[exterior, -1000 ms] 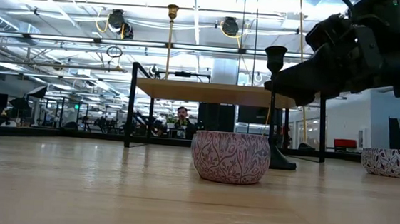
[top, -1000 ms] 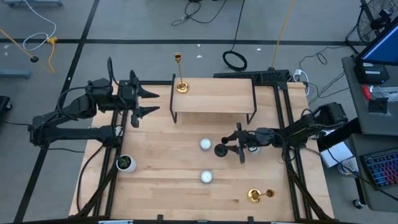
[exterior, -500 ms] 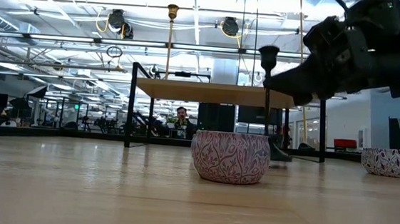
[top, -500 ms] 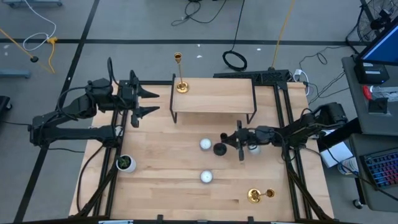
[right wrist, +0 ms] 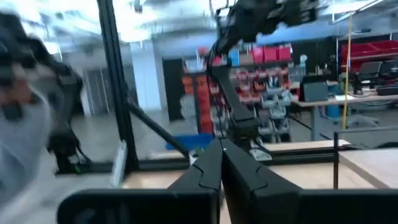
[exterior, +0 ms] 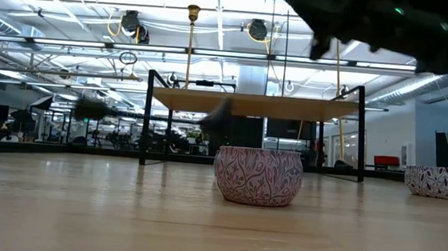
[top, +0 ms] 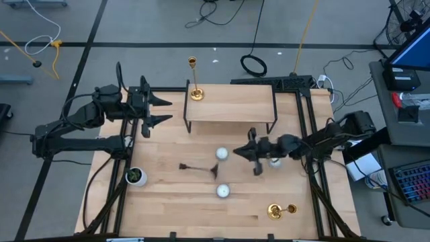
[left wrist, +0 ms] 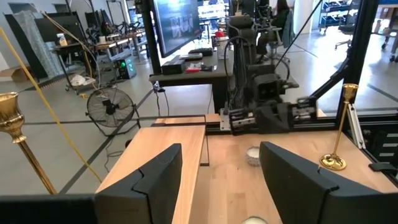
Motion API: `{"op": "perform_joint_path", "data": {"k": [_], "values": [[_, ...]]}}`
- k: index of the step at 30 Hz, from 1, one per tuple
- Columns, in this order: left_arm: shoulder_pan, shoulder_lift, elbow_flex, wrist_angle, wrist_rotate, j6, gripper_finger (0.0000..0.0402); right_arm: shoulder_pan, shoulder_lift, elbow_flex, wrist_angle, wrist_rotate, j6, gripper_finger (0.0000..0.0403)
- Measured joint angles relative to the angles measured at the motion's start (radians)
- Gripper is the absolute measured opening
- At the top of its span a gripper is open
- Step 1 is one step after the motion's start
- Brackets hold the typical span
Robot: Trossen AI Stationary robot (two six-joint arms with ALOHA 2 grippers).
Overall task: Pick & Place candle stick holders
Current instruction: Put the black candle holder on the shelf
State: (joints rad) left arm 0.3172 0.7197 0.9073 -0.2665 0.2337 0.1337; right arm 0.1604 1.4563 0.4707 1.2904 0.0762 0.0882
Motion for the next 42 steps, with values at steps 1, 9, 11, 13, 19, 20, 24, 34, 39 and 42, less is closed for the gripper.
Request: {"op": "perform_joint_path", "data": {"k": [1, 9, 11, 13, 19, 20, 24, 34, 39, 42], "values": [[0.000, 0.000, 0.000, 0.000, 0.000, 0.000, 0.0223, 0.002, -0.010, 0.044, -0.090, 0.012, -0.025, 0.0001], [0.000, 0.000, 0.000, -0.108, 0.001, -0.008, 0.0223, -0.008, -0.057, 0.286, -0.696, 0.129, -0.056, 0.0004], [0.000, 0.000, 0.000, -0.127, 0.001, -0.010, 0.0223, -0.012, -0.058, 0.309, -0.703, 0.125, -0.073, 0.0013], [-0.002, 0.000, 0.000, -0.168, 0.028, -0.023, 0.0223, -0.019, -0.058, 0.312, -0.704, 0.108, -0.081, 0.0030], [-0.113, 0.020, -0.093, -0.344, 0.341, 0.067, 0.0223, -0.033, -0.057, 0.311, -0.715, 0.108, -0.082, 0.0105], [-0.149, 0.026, -0.129, -0.326, 0.348, 0.069, 0.0223, -0.035, -0.057, 0.311, -0.715, 0.108, -0.083, 0.0118], [-0.284, 0.044, -0.262, -0.260, 0.275, 0.112, 0.0223, -0.038, -0.057, 0.311, -0.712, 0.110, -0.111, 0.0156], [-0.477, 0.094, -0.336, -0.141, -0.034, -0.137, 0.0223, -0.037, -0.057, 0.310, -0.697, 0.106, -0.111, 0.0187], [-0.542, 0.109, -0.336, -0.128, -0.134, -0.284, 0.0223, -0.037, -0.057, 0.310, -0.697, 0.106, -0.108, 0.0182], [-0.594, 0.146, -0.325, -0.128, -0.176, -0.384, 0.0223, -0.037, -0.057, 0.310, -0.696, 0.106, -0.108, 0.0182]]}}
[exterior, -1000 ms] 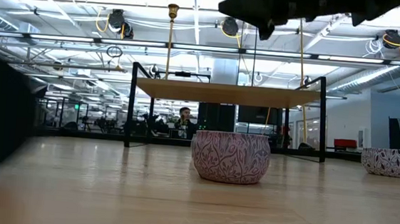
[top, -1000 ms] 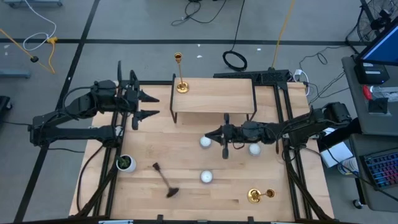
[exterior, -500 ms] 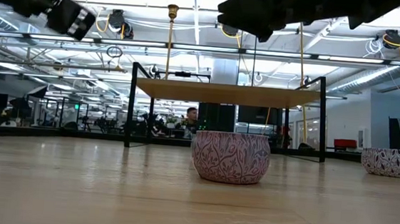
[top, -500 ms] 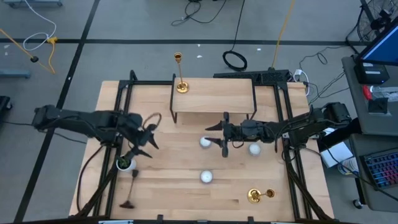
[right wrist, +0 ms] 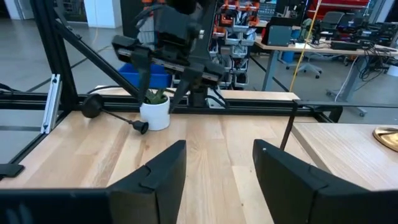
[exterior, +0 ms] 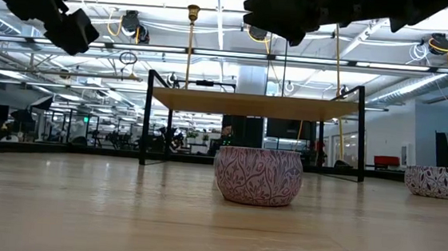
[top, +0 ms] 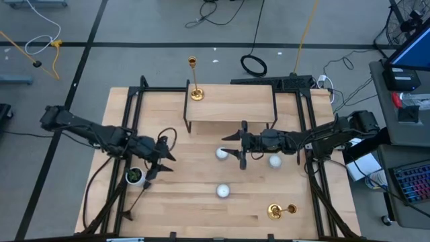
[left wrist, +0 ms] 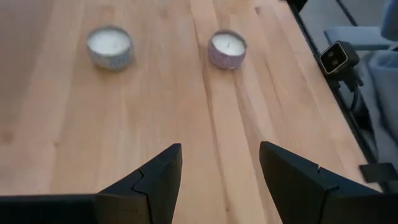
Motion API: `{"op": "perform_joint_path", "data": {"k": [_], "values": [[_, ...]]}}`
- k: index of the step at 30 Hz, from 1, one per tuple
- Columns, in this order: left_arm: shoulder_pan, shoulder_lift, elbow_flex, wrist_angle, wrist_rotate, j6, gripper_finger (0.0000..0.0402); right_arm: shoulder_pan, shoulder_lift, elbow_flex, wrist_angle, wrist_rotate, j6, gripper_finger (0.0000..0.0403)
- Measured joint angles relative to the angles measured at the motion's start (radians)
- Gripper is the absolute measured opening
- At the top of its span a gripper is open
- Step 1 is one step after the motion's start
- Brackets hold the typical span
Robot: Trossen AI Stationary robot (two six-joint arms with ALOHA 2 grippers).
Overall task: Pick & Place candle stick holders
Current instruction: Put the black candle holder on the shelf
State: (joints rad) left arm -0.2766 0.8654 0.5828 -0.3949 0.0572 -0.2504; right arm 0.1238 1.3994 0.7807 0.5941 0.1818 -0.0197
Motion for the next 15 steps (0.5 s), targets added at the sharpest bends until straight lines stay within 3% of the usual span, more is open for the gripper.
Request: {"op": "perform_joint_path", "data": {"k": [4, 7, 12, 15], "values": [[-0.072, 0.090, 0.064, -0.050, -0.074, -0.102, 0.0223, 0.000, 0.000, 0.000, 0.001, 0.000, -0.004, 0.0181], [-0.116, 0.176, 0.164, -0.198, -0.110, -0.255, 0.0223, 0.000, 0.000, 0.000, 0.000, 0.000, -0.009, 0.0181], [-0.188, 0.302, 0.289, -0.458, -0.071, -0.554, 0.0223, 0.000, 0.000, 0.000, -0.011, 0.000, -0.010, 0.0181], [-0.239, 0.351, 0.294, -0.508, 0.019, -0.788, 0.0223, 0.000, 0.000, 0.000, -0.019, 0.000, -0.011, 0.0180]]}}
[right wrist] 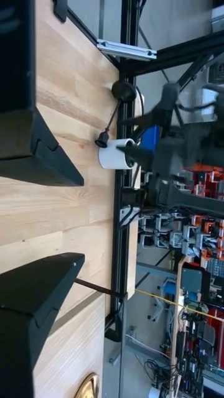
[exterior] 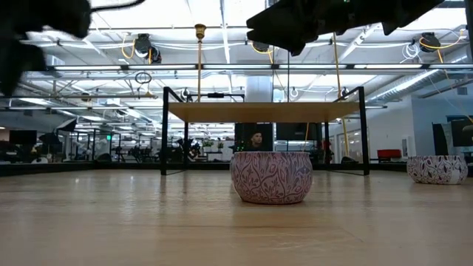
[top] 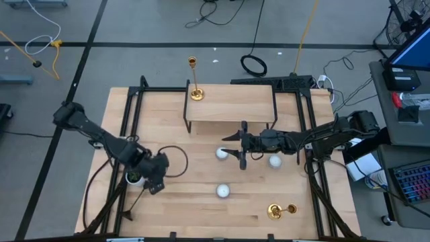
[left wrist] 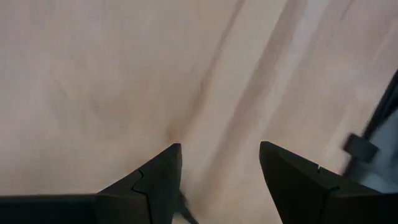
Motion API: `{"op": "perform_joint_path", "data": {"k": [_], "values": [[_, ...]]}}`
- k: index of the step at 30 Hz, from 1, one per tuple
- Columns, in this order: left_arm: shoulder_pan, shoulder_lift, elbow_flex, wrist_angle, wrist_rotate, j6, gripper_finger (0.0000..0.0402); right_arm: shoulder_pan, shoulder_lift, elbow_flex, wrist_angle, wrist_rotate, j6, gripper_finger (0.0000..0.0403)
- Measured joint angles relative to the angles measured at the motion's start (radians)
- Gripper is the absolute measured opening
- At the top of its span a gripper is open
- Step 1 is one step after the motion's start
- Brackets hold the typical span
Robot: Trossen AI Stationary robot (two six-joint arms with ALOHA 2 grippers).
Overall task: Pick & Place candle stick holders
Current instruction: Put the black candle holder on the shelf
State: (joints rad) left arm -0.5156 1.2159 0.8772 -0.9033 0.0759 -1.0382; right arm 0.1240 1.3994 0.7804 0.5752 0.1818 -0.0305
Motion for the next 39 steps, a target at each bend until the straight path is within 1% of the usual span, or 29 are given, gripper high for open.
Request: {"op": "perform_joint_path", "data": {"k": [2, 8, 12, 15, 19, 22, 26, 31, 33, 34, 36, 39], "values": [[-0.047, 0.028, 0.000, -0.010, 0.037, -0.127, 0.0223, 0.001, 0.000, 0.000, -0.005, 0.000, 0.000, 0.0180], [-0.186, 0.115, 0.000, -0.042, 0.049, -0.414, 0.0223, 0.002, 0.000, -0.001, -0.032, -0.001, 0.000, 0.0180], [-0.269, 0.165, 0.000, -0.035, 0.086, -0.597, 0.0223, 0.002, 0.000, -0.001, -0.033, -0.001, 0.011, 0.0180], [-0.326, 0.198, 0.000, -0.036, 0.108, -0.705, 0.0223, 0.002, 0.000, -0.001, -0.034, -0.001, 0.011, 0.0180], [-0.396, 0.230, 0.000, -0.034, 0.110, -0.836, 0.0223, 0.002, 0.000, -0.001, -0.026, 0.000, 0.011, 0.0180], [-0.439, 0.252, 0.000, -0.025, 0.110, -0.902, 0.0223, 0.002, 0.000, -0.001, -0.026, 0.000, 0.007, 0.0180], [-0.483, 0.288, 0.000, -0.011, 0.107, -0.938, 0.0223, 0.002, 0.000, -0.001, -0.027, 0.000, -0.009, 0.0180], [-0.520, 0.347, 0.000, -0.010, 0.100, -0.927, 0.0223, 0.002, 0.000, -0.001, -0.026, 0.000, -0.012, 0.0180], [-0.526, 0.366, -0.001, -0.003, 0.086, -0.889, 0.0219, 0.002, 0.000, -0.001, -0.026, 0.000, -0.012, 0.0180], [-0.528, 0.375, -0.001, 0.010, 0.071, -0.862, 0.0212, 0.002, 0.000, -0.001, -0.026, 0.000, -0.012, 0.0180], [-0.528, 0.384, -0.001, 0.050, 0.032, -0.798, 0.0186, 0.002, 0.000, -0.001, -0.026, 0.000, -0.012, 0.0180], [-0.518, 0.385, -0.001, 0.098, -0.039, -0.714, 0.0122, 0.002, 0.000, -0.001, -0.026, 0.000, -0.012, 0.0180]]}}
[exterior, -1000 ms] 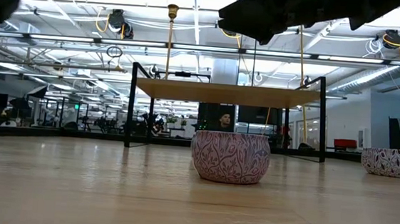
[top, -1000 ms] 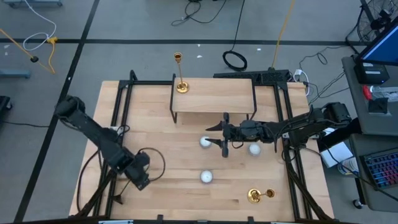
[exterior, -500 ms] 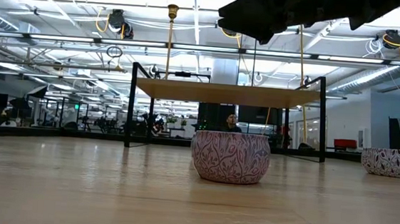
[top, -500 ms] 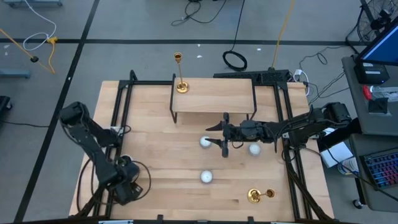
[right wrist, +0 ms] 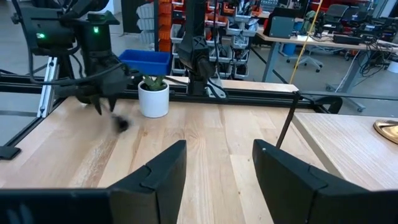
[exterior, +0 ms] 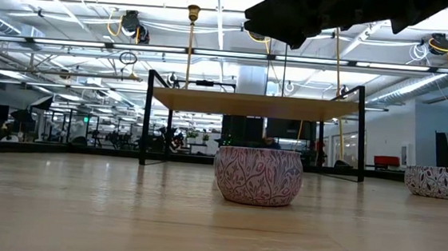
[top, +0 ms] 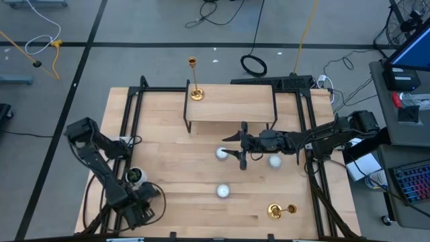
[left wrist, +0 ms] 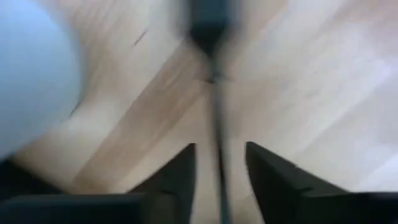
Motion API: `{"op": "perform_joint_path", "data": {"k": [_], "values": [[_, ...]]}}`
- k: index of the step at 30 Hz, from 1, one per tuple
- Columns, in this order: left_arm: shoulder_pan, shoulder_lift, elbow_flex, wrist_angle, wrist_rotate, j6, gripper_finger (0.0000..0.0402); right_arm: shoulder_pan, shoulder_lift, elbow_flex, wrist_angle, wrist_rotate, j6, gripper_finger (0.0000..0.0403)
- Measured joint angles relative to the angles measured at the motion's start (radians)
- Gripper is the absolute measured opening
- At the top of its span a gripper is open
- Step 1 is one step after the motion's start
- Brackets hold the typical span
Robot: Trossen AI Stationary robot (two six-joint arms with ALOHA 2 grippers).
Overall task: Pick & Place candle stick holders
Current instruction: Put the black candle holder on the shelf
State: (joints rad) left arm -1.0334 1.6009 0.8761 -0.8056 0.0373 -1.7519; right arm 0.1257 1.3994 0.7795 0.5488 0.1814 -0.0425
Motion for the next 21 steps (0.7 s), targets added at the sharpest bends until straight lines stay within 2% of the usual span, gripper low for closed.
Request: {"op": "perform_joint_path", "data": {"k": [3, 5, 9, 13, 17, 21], "values": [[0.015, 0.000, 0.000, 0.007, -0.022, 0.087, 0.0040, 0.000, 0.000, 0.000, 0.000, 0.000, 0.000, 0.0180], [0.030, 0.000, 0.000, 0.005, -0.030, 0.127, 0.0017, 0.000, 0.000, 0.000, 0.000, 0.000, 0.000, 0.0180], [0.081, 0.000, 0.000, 0.027, -0.109, 0.224, 0.0028, 0.000, 0.000, 0.000, 0.000, 0.000, 0.000, 0.0180], [0.161, -0.023, 0.002, 0.111, -0.220, 0.456, 0.0014, 0.000, 0.000, 0.000, 0.000, 0.000, -0.016, 0.0180], [0.259, -0.073, 0.052, 0.174, -0.381, 0.765, 0.0022, 0.000, 0.000, 0.000, 0.000, 0.000, -0.023, 0.0180], [0.341, -0.142, 0.112, 0.283, -0.497, 1.203, 0.0020, 0.000, 0.000, 0.000, 0.000, 0.000, -0.023, 0.0180]]}}
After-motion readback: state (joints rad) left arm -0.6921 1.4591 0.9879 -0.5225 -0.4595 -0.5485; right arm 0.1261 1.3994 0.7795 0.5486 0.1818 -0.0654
